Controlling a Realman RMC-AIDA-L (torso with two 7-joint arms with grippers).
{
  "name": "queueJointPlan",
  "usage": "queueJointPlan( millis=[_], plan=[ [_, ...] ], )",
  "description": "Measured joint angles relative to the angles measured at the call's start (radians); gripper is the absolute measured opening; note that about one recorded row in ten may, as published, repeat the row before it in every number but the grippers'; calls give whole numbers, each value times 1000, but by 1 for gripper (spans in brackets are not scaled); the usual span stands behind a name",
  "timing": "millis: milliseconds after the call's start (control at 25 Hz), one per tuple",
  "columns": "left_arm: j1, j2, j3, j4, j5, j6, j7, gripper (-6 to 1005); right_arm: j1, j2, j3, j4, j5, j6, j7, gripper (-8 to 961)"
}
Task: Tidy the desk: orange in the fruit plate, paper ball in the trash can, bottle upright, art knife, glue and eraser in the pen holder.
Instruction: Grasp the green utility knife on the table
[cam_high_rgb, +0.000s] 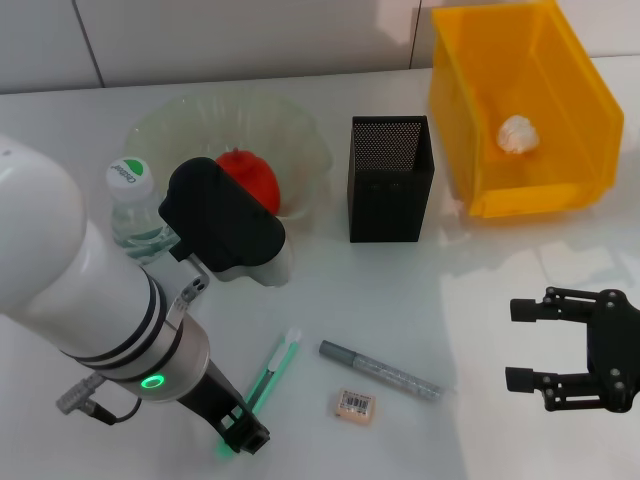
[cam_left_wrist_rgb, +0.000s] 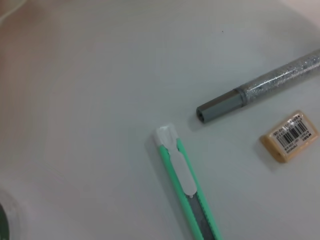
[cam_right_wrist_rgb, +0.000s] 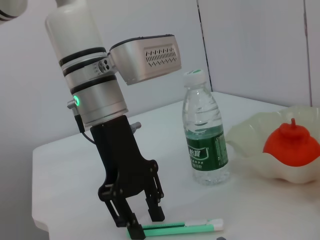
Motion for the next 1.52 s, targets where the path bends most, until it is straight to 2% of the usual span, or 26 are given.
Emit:
queueJointPlan(
  millis=[40,280,680,1240,1520],
  plan=[
    [0,0,-2,-1,0,0,0,521,0,0,0,0,0,0,0,795],
    [-3,0,2,-2,0,2,0,354,0,0,0,0,0,0,2,795],
    [-14,0,22,-2,3,9,0,343,-1,0,0,0,0,0,3,795],
    [-40,0,48,-13,11,24,3,65,-1,0,10,0,0,-2,4,795],
    [-40,0,5,35,18,47,2,54,-3,-1,12,0,0,-8,5,794]
  ],
)
